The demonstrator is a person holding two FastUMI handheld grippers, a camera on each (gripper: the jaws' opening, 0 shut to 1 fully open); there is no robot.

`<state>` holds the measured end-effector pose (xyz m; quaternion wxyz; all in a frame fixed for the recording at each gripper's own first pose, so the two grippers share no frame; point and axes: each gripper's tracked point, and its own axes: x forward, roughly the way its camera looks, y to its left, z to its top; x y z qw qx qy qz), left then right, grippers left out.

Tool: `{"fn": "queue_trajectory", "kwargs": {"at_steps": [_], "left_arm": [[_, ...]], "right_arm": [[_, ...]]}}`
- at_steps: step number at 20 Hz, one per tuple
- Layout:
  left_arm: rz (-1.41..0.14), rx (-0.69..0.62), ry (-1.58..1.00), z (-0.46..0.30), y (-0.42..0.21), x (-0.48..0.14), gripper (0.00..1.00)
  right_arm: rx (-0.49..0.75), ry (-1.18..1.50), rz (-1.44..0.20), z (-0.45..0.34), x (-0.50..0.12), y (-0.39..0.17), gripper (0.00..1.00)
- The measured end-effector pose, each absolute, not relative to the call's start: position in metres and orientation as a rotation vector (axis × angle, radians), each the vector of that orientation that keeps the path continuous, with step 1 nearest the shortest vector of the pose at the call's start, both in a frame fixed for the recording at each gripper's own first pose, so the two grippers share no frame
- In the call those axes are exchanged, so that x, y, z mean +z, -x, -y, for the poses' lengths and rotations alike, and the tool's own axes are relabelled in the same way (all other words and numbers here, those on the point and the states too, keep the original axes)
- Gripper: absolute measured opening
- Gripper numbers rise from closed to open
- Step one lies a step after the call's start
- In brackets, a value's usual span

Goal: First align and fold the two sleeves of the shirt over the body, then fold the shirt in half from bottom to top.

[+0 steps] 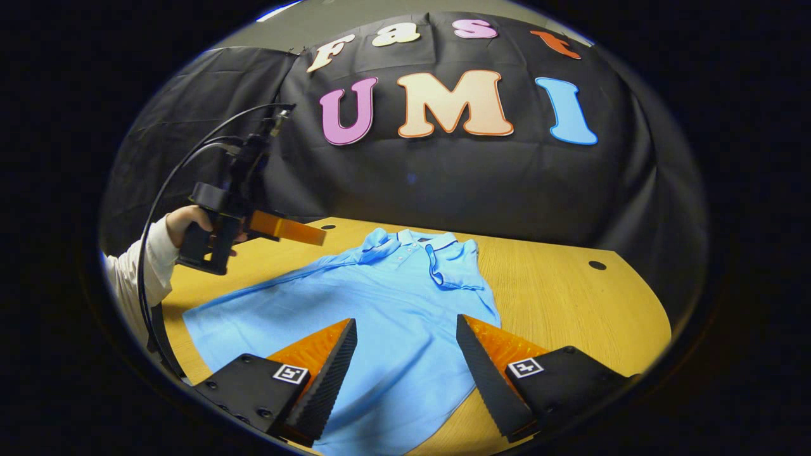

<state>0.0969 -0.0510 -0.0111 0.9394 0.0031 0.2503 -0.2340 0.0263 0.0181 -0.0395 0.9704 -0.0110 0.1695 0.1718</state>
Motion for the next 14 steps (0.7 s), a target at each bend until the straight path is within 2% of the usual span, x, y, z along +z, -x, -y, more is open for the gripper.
{"fn": "queue_trajectory", "kwargs": {"at_steps": [8, 14], "left_arm": [[-0.559, -0.466, 0.002, 0.007, 0.035, -0.03, 0.95], [-0.582, -0.437, 0.015, -0.002, 0.095, -0.059, 0.95]], "right_arm": [[0.353, 0.046, -0.43, -0.008, -0.055, 0.027, 0.98], [0.336, 0.024, -0.502, 0.0, -0.07, 0.069, 0.98]]}}
